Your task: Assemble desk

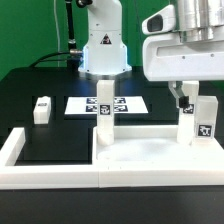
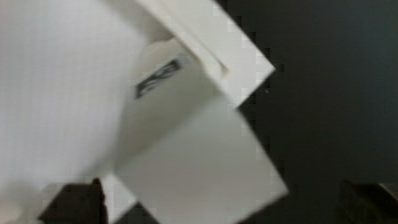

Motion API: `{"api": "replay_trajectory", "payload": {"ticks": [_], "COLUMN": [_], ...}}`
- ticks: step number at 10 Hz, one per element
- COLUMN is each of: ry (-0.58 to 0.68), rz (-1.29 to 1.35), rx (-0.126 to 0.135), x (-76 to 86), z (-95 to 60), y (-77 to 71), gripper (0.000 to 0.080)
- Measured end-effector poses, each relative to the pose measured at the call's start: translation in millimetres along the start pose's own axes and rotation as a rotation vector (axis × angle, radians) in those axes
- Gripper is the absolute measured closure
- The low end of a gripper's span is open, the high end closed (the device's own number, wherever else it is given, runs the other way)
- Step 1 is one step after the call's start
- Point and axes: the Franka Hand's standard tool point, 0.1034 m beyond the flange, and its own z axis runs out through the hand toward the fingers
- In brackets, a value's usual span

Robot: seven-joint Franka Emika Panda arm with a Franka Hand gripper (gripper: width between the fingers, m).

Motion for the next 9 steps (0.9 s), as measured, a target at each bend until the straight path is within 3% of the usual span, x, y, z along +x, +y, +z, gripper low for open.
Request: {"api": "replay_trajectory", "payload": {"ticks": [2, 4, 5, 7, 9], "ry": [0.005, 0.006, 0.007, 0.008, 0.007], "rz": [-0.281, -0.249, -0.226, -0.131, 0.049], "rx": [-0.017, -0.017, -0.017, -0.017, -0.021], "x": [-0.8, 0.3, 0.4, 0.8, 1.7], "z": [2.7, 2.4, 2.5, 2.6, 2.8], "y": [-2.6, -1.6, -1.5, -0.8, 2.8], "gripper": [0.0151, 0.0151, 0.0246, 0.0513, 0.0510]}}
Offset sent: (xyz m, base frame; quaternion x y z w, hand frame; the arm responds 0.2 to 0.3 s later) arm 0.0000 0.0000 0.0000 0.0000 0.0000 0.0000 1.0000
